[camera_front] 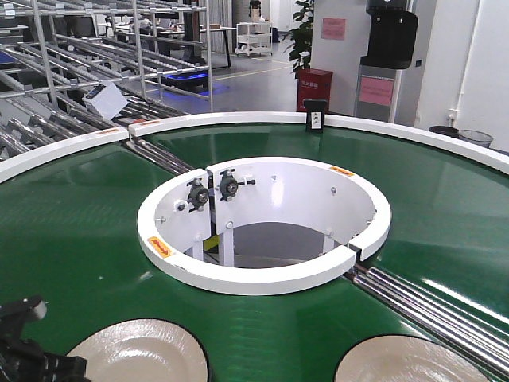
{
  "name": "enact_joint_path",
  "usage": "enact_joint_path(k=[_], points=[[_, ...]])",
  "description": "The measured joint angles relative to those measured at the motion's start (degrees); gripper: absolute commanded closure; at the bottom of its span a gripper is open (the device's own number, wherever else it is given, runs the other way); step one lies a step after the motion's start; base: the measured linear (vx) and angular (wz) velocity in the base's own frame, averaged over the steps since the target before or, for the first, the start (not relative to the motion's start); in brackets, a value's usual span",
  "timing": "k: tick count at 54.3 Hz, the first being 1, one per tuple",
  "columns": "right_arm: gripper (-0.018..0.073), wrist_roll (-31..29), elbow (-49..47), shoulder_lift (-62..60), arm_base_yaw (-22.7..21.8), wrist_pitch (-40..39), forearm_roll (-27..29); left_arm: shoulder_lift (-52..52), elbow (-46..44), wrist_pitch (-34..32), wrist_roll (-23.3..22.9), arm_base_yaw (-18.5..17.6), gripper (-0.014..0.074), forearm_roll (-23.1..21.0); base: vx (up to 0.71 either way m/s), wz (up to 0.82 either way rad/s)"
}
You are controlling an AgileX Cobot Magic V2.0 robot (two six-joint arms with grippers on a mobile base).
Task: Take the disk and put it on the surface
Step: 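Lower both grippers to the rims of the two cream plates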
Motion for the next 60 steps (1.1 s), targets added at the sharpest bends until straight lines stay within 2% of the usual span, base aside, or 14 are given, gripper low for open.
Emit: enact_joint_path(k=[6, 10, 13, 20, 25, 34, 45, 49, 54, 58, 60], points=[[-0.0016, 0.0, 0.0, 0.0, 0.0, 0.0, 0.0, 1.9, -0.5, 1.4, 5.9, 0.5, 0.0148, -6.3, 0.00, 0.00], [-0.0015, 0.0, 0.0, 0.0, 0.0, 0.0, 0.1, 2.4, -0.5, 2.5, 9.5, 0.7, 0.0195, -9.3, 0.00, 0.00], [-0.0016, 0.0, 0.0, 0.0, 0.0, 0.0, 0.1, 2.8, -0.6, 4.2, 11.5, 0.7, 0.0262, -11.3, 0.00, 0.00], [0.0003, 0.9, -0.5, 0.2, 0.0, 1.3, 0.9, 3.3, -0.9, 11.1, 12.2, 0.6, 0.0472, -16.3, 0.00, 0.00], [0.0028, 2.2, -3.9, 1.7, 0.0, 8.6, 2.6, 3.0, -2.1, 14.2, 12.2, 0.6, 0.0608, -18.7, 0.00, 0.00], [0.0069, 2.5, -12.7, 9.6, 0.0, 23.4, 4.6, 3.1, -3.6, 16.5, 12.4, 0.5, 0.0605, -18.2, 0.00, 0.00], [0.0080, 2.1, -19.4, 21.6, -0.4, 26.1, 5.8, 4.0, -5.5, 23.2, 10.3, 0.2, 0.0605, -17.2, 0.00, 0.00], [0.0091, 1.5, -20.4, 27.0, -3.2, 26.0, 9.5, 3.9, -5.9, 26.1, 8.5, 0.1, 0.0603, -18.5, 0.00, 0.00], [0.0111, -0.8, -20.4, 31.7, -8.7, 25.7, 14.7, 3.5, -6.0, 27.1, 7.6, 0.0, 0.0604, -20.5, 0.00, 0.00], [0.0127, -6.7, -20.4, 34.6, -13.6, 25.4, 20.3, 2.8, -6.1, 27.0, 7.4, 0.0, 0.0604, -21.2, 0.00, 0.00], [0.0132, -12.1, -20.4, 35.8, -15.8, 25.5, 24.5, 2.4, -6.1, 26.7, 7.4, 0.0, 0.0604, -21.6, 0.00, 0.00]])
